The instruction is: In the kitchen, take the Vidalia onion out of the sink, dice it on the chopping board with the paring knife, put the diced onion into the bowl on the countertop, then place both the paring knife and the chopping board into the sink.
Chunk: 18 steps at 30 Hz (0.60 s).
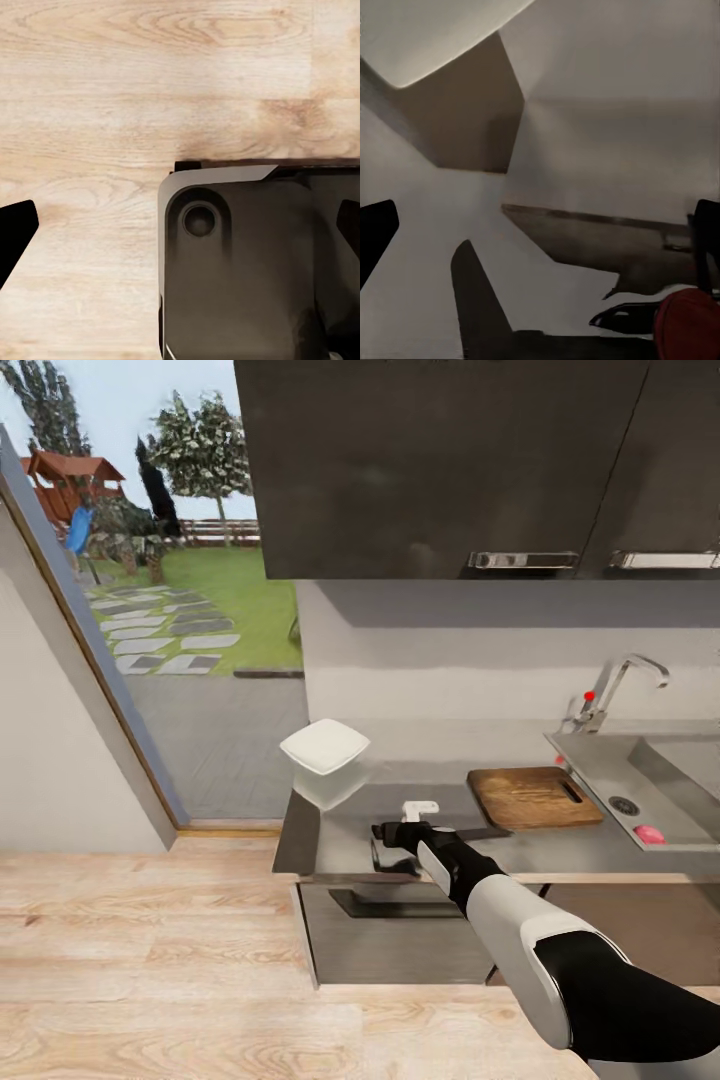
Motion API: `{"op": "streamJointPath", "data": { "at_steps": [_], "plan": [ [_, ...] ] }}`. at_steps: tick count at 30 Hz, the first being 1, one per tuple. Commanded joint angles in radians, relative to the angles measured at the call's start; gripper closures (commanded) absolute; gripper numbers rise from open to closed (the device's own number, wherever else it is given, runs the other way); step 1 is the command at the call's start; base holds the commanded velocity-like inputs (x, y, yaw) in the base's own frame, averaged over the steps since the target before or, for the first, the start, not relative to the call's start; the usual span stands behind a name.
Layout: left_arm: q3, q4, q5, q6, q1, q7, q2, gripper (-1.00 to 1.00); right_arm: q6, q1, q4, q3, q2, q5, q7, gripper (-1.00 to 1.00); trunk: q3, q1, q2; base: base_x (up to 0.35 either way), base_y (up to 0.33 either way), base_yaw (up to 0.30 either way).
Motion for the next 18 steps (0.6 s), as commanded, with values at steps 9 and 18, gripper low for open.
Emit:
{"op": "streamJointPath", "data": {
  "at_steps": [9,18],
  "plan": [
    [0.001,0.0,0.0,-0.003,0.0,0.0,0.0,-1.0,0.008,0.0,0.014,0.003,0.0,-0.014,-0.003,-1.0,-0.002,0.001,-0.001,-0.011,0.0,0.0],
    [0.001,0.0,0.0,-0.003,0.0,0.0,0.0,-1.0,0.009,0.0,0.015,0.003,0.0,-0.014,-0.003,-1.0,-0.002,0.001,-0.001,-0.121,0.0,0.0]
  ]
}}
